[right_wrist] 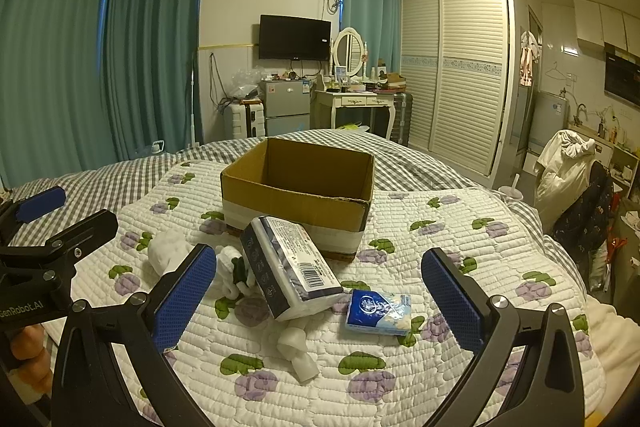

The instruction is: Organize soft objects

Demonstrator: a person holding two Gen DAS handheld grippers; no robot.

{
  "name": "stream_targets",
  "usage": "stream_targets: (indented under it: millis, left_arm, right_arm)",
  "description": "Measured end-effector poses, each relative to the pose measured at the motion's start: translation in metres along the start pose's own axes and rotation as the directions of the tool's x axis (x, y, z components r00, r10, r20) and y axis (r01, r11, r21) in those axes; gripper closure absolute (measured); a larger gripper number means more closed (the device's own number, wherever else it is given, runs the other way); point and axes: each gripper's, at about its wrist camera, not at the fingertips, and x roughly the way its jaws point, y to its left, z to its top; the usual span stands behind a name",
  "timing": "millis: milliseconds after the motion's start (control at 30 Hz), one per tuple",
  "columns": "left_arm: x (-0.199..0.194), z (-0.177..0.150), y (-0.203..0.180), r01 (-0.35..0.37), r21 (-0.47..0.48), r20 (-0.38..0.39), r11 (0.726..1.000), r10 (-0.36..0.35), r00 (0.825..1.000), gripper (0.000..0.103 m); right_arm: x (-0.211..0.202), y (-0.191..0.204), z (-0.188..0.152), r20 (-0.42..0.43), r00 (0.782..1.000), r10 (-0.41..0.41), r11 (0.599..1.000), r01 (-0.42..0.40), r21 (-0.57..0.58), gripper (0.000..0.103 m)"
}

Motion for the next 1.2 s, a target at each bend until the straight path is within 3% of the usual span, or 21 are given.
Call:
stream_targets:
  millis: [933,1067,1200]
  left_arm:
    - [-0.021,0.004,0.003,0.009,0.006,0.023,1.000,-0.009,1.000,0.000]
    - [-0.004,-0.014,0.009,0.007,-0.013,-0.070,1.000,-0.007,0.997,0.000]
    - [0.028,-0.046,0.015,0.008,-0.044,-0.203,0.999,-0.017,0.979,0.000]
  right_arm:
    - [-0.014,0.001,0.005,-0.005,1.000,0.019,1.000,-0.019,-0.007,0.000]
    - [-0.008,0.005,-0.003,-0.049,0.998,0.046,0.998,-0.048,-0.028,0.000]
    - [0.016,0.011,-0.022,-0.120,0.992,0.038,0.998,-0.045,-0.049,0.004]
